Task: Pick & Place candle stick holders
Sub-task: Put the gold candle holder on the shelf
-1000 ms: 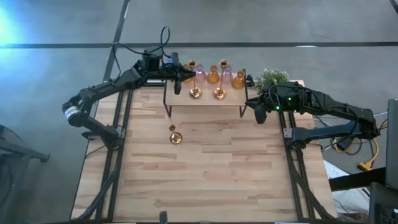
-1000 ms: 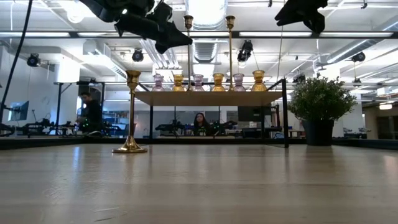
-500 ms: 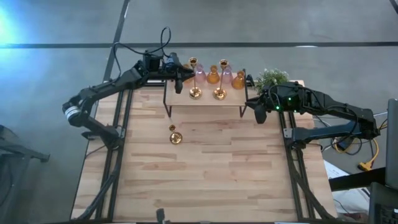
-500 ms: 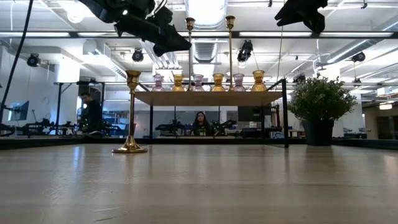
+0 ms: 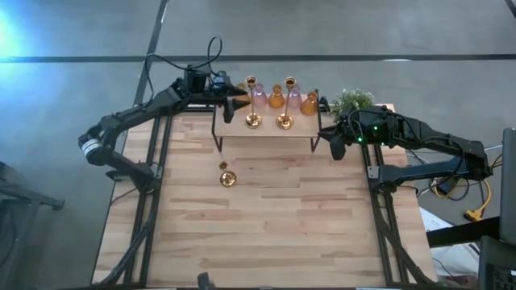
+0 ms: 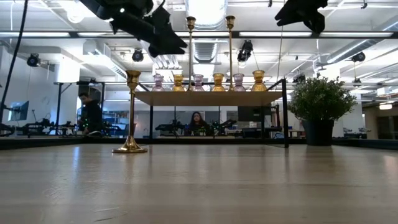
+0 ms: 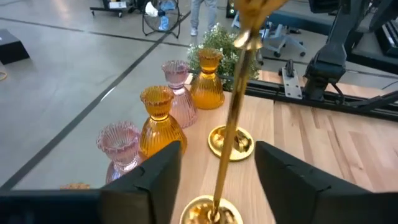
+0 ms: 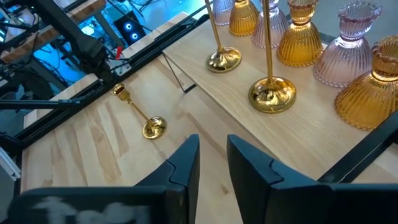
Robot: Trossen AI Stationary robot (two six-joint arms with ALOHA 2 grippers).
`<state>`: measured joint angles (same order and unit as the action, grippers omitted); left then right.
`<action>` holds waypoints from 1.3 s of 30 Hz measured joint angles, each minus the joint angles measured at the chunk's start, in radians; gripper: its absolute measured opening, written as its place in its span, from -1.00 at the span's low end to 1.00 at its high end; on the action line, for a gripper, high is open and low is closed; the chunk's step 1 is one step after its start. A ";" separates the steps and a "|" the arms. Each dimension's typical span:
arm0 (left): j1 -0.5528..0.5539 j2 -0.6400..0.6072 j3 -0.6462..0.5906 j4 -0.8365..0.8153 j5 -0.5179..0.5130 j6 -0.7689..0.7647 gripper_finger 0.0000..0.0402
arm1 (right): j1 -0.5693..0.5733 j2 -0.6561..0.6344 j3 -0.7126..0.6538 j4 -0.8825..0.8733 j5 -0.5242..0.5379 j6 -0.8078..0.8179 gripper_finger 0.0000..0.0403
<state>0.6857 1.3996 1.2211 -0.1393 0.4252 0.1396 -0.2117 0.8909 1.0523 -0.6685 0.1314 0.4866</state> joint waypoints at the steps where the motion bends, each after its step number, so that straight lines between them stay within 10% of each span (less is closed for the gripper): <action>1: 0.001 -0.011 0.000 -0.015 -0.001 0.009 0.07 | 0.000 0.000 0.000 0.000 0.000 0.000 -0.61; 15: -0.022 -0.249 0.111 -0.668 -0.004 0.225 0.32 | 0.000 -0.001 0.000 0.000 0.000 0.000 -0.60; 24: -0.247 -0.422 0.121 -0.955 -0.016 0.113 0.22 | 0.000 -0.001 0.000 0.001 -0.001 0.008 -0.68; 39: -0.838 -0.463 -0.331 -0.552 -0.386 -0.426 0.14 | 0.000 -0.001 0.000 0.002 0.000 0.009 -0.60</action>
<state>-0.1525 0.9367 0.8900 -0.6909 0.0390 -0.2862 -0.2117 0.8902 1.0523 -0.6666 0.1310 0.4959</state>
